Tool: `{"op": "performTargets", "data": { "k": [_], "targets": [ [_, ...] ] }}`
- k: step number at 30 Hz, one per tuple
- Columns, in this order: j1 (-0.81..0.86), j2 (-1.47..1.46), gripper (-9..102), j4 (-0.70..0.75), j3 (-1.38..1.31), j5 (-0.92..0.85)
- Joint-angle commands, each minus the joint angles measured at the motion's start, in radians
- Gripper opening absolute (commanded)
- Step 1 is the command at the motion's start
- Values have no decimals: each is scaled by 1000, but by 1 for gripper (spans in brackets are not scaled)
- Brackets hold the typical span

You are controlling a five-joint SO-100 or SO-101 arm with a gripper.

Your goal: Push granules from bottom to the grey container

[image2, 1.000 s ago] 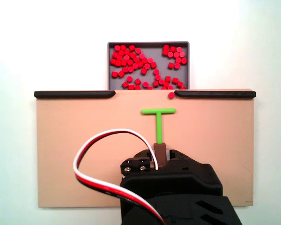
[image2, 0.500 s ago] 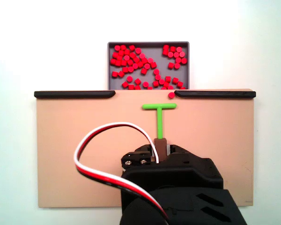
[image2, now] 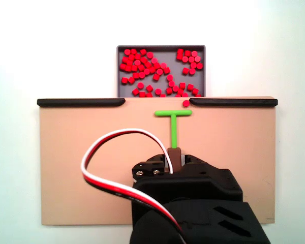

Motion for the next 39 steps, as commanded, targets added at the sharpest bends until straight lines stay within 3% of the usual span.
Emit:
{"op": "performTargets", "data": {
  "k": [1,39],
  "targets": [
    [-8,-25,0,5,-12,20],
    [-40,-61,0,5,-57,63]
  ]
}}
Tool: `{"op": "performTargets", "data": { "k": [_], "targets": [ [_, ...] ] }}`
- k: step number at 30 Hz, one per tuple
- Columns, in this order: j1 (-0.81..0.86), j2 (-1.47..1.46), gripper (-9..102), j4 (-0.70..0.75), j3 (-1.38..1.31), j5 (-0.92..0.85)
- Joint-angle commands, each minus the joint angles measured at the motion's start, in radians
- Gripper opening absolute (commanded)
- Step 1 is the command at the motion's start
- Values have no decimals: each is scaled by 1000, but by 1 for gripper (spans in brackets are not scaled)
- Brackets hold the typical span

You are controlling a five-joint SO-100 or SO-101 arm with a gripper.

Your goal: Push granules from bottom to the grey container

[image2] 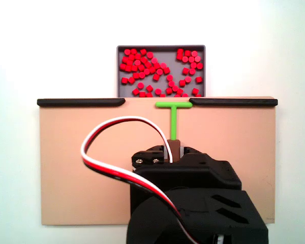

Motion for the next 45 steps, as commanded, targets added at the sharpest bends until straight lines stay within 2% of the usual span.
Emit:
{"op": "performTargets", "data": {
  "k": [1,45],
  "targets": [
    [-15,-18,0,6,-3,15],
    [-38,-63,0,6,-63,23]
  ]
}}
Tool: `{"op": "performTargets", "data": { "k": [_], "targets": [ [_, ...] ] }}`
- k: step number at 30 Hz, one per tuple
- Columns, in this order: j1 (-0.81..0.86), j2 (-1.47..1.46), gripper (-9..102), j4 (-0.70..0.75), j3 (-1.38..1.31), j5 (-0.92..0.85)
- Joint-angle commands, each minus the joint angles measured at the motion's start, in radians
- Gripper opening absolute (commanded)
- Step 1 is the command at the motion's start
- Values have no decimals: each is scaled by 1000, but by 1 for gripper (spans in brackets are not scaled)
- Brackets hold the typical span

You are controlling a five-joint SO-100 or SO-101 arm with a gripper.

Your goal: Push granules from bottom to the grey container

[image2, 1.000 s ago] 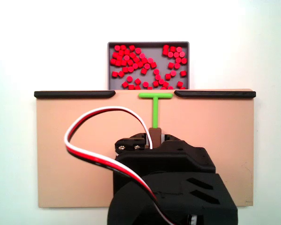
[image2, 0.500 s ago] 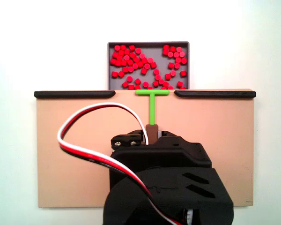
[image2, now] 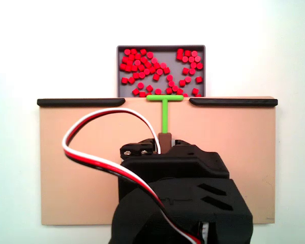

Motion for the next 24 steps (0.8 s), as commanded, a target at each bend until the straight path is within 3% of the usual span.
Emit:
{"op": "performTargets", "data": {
  "k": [1,24],
  "targets": [
    [-8,-26,0,0,-14,2],
    [-14,-74,0,67,-130,20]
  ]
}}
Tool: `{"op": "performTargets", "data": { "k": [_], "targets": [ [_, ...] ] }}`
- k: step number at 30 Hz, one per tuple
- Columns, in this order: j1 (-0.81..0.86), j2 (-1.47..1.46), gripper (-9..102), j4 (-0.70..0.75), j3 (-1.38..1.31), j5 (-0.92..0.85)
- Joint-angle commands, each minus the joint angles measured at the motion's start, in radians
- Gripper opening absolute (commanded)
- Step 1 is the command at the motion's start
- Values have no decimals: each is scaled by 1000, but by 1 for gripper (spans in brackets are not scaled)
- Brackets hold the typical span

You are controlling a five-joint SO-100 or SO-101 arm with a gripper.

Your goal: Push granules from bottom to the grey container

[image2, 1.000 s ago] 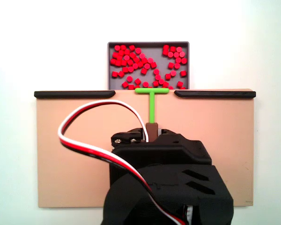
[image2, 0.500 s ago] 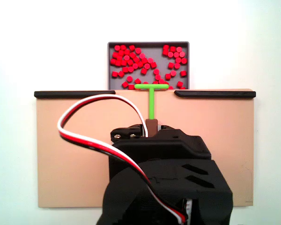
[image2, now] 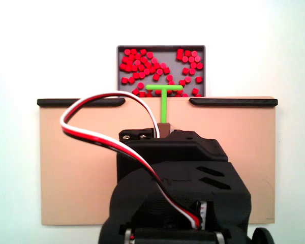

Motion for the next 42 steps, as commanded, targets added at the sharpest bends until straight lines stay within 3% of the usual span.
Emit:
{"op": "performTargets", "data": {
  "k": [1,19,42],
  "targets": [
    [-6,0,0,58,-34,-2],
    [0,103,0,396,-288,25],
    [2,821,0,422,370,-5]
  ]
}}
